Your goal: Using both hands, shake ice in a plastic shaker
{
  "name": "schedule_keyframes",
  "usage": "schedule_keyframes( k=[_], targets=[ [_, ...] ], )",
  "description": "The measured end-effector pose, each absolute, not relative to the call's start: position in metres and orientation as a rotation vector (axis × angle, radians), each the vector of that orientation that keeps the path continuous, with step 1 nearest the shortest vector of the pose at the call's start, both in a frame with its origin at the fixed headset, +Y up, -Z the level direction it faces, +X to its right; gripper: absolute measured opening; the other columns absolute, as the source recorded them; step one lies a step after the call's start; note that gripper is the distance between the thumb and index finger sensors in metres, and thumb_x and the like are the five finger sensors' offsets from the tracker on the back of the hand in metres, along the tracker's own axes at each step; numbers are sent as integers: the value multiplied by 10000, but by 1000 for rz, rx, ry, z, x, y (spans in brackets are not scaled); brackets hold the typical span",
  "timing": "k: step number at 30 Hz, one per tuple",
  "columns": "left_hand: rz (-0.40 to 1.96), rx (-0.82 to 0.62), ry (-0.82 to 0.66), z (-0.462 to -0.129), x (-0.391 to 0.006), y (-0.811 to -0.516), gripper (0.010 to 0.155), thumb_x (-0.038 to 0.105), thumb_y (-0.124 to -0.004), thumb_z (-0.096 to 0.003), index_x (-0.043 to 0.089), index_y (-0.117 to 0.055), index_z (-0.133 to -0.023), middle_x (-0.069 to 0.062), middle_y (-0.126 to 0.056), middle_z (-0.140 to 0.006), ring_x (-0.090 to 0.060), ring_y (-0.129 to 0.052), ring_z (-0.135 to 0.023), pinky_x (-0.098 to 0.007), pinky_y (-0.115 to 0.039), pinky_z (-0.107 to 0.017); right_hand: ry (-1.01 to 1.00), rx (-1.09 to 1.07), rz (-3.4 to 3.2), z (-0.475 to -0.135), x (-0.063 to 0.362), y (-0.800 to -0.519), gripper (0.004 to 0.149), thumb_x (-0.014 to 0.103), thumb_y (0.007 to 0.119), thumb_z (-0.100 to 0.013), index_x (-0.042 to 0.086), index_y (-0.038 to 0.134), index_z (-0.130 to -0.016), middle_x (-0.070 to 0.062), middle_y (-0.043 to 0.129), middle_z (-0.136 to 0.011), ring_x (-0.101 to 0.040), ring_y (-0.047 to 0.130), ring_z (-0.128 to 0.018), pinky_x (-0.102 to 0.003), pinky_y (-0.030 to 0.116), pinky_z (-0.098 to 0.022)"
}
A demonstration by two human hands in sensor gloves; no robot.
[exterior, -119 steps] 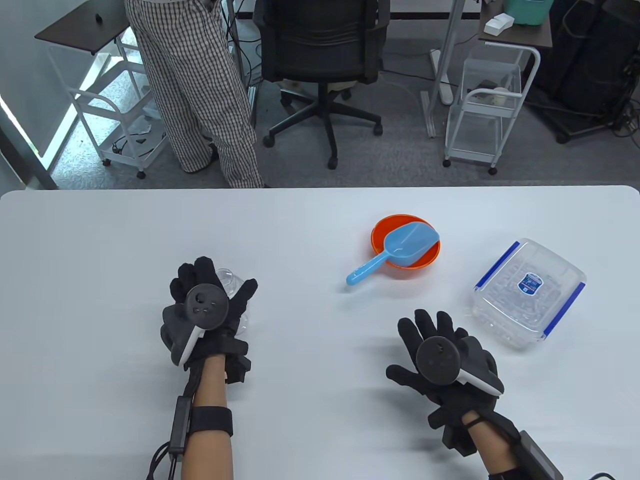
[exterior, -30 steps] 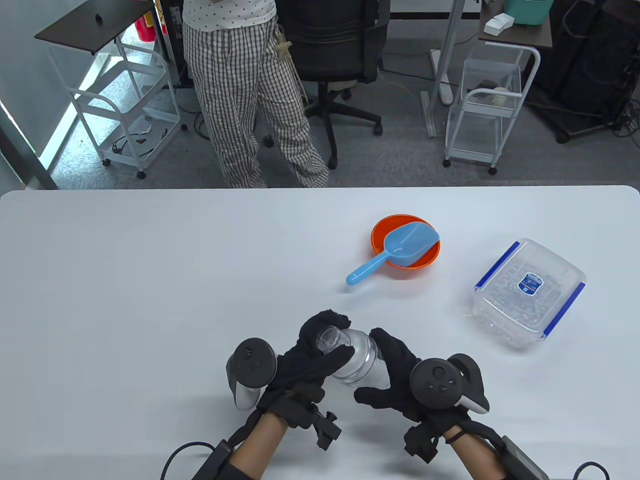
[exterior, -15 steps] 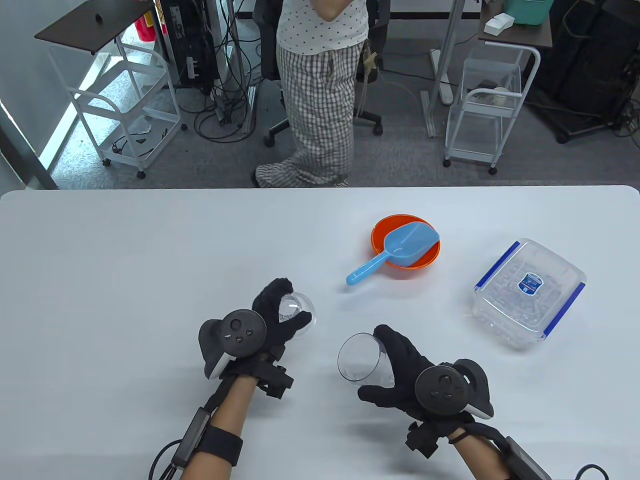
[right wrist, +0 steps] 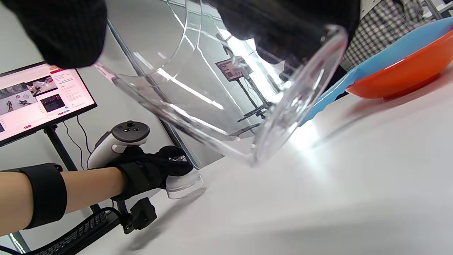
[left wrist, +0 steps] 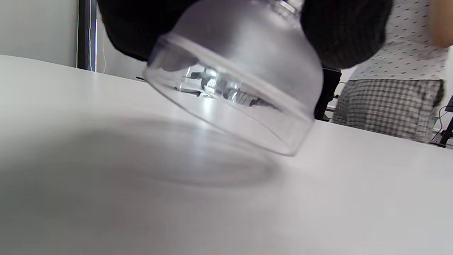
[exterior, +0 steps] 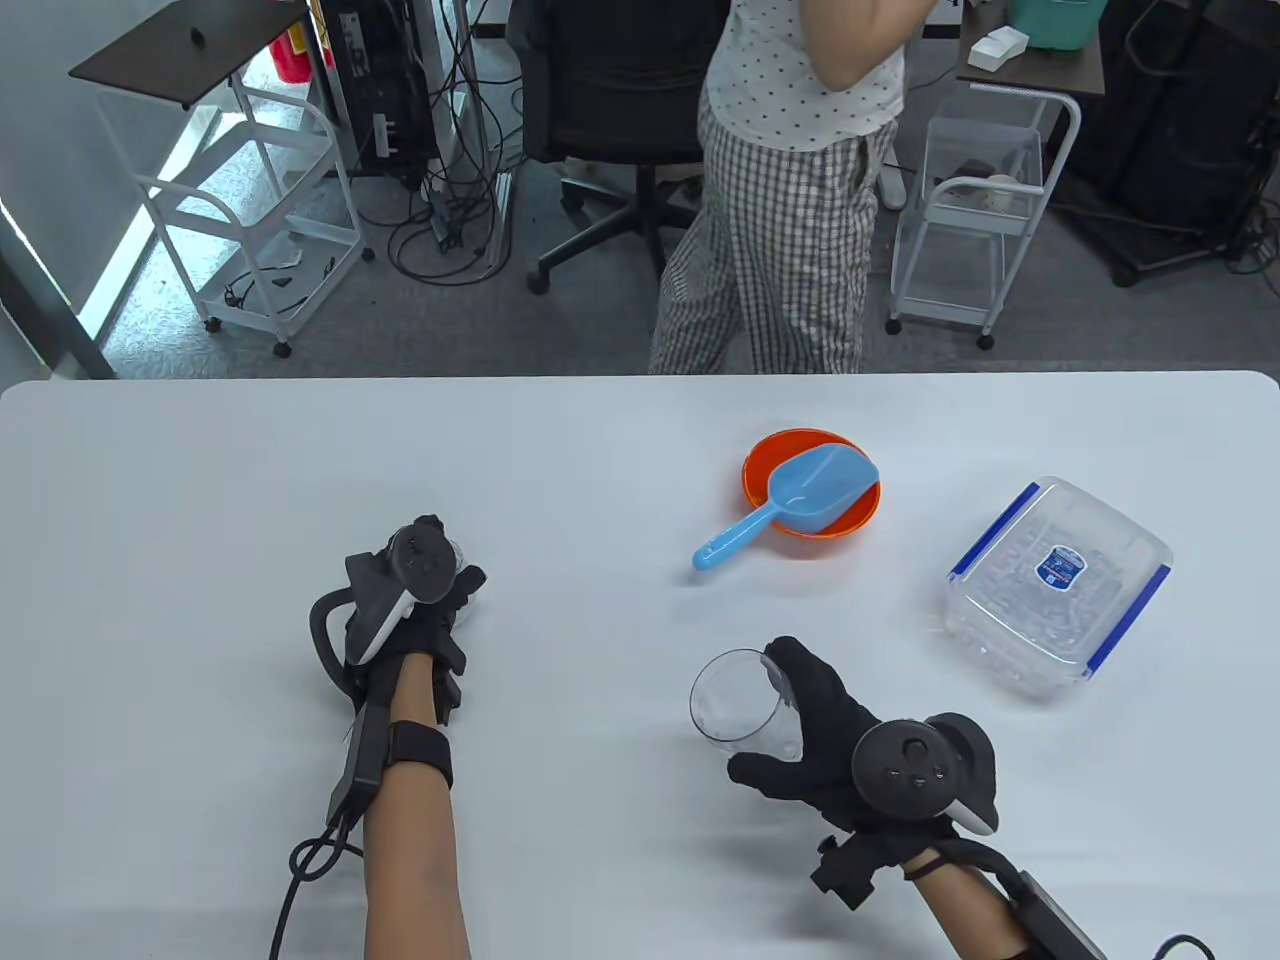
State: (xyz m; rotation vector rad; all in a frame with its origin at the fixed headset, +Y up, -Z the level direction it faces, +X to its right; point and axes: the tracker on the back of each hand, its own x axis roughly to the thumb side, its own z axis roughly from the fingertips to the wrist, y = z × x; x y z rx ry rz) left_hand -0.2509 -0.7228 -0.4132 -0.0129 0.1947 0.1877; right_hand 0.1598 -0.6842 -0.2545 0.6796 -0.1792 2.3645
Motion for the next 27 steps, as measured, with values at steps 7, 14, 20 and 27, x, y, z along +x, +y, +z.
schedule_keyframes(
  k=[7,14,20,27],
  targets=[
    [162,-48,226,-424,-261,-729,734,548,-717,-569,294,-268,-1091,-130,-521,-1222,-411,-640,-1082,-489,-636,-788,-155,660,2367,-258,160,-690,1060,608,772,-407,-63,276,-1061,-304,519,-1061,-526,761,-861,-622,756,-589],
    [211,-77,283,-427,-272,-733,754,540,-694,-582,261,-246,-1121,-135,-519,-1225,-411,-652,-1078,-486,-645,-785,-146,651,2357,-258,159,-690,1058,605,773,-409,-63,272,-1060,-303,517,-1061,-527,760,-862,-623,757,-588],
    [174,33,242,-415,-280,-723,894,600,-691,-556,207,-148,-1148,-179,-496,-1222,-506,-610,-1066,-546,-645,-753,-152,642,2337,-258,159,-691,1060,603,777,-404,-62,274,-1059,-300,520,-1060,-526,764,-861,-620,762,-586],
    [143,253,73,-378,-280,-687,859,572,-676,-568,97,-248,-1142,-223,-531,-1187,-541,-619,-1025,-569,-651,-711,-131,666,2215,-258,160,-689,1059,612,769,-411,-66,276,-1058,-304,525,-1057,-519,766,-863,-615,766,-585]
  ],
)
